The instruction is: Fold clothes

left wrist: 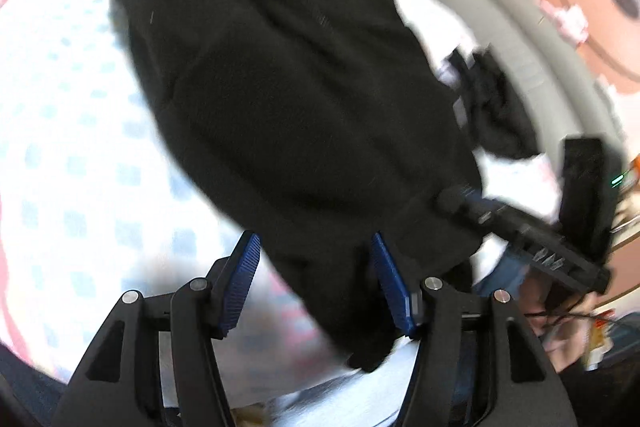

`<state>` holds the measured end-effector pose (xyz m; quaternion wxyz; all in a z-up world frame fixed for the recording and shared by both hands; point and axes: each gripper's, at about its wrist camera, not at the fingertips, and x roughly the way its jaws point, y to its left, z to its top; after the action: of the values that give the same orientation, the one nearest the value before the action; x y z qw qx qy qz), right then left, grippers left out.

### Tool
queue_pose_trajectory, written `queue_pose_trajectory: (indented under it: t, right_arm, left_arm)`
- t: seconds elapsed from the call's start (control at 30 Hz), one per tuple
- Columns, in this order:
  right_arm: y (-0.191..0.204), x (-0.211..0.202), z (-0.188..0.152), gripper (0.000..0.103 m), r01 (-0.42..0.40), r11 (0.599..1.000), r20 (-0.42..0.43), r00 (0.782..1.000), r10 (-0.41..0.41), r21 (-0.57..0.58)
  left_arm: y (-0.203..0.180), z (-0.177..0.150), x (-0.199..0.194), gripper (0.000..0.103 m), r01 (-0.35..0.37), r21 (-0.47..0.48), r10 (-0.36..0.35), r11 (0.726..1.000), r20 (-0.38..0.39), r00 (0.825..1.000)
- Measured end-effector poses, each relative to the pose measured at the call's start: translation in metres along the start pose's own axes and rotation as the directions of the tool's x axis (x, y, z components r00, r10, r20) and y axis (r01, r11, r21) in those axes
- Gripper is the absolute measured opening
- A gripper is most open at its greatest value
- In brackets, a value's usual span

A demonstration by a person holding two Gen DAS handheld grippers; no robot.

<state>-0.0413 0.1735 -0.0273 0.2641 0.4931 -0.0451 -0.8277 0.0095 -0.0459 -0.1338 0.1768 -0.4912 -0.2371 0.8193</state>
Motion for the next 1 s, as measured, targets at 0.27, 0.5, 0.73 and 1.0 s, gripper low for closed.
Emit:
queue_pose_trajectory:
  t: [0.27,0.5,0.73,1.0]
  right_arm:
    - [-0.053,-0.023,0.051,0.037,-0.082,0.980,0.133,0.989,0.058,0.179]
    - [-0.012,0.036,0.143,0.053,-0.047,0.997,0.048,0.998,0.050,-0.055]
    - [0.057,0.150,0.220,0.080,-0.010,0.938,-0.106,0.994,-0.029,-0.347]
    - [0.024,0.232,0.233,0.018,-0.035,0.973,-0.208,0.978,-0.014,-0.229]
  left_arm:
    - [0.042,0.046,-0.050,0.059,-0.019,-0.053,0.028,0.998,0.174,0.984]
    - [0.087,0.111,-0.044,0.059,0.060,-0.202,0.003,0.978,0.298,0.955]
    - [0.112,0.181,-0.004,0.061,0.072,-0.272,0.012,0.960,0.296,0.955]
    - [0.142,0.253,0.061,0.068,0.034,-0.309,0.027,0.950,0.191,0.981]
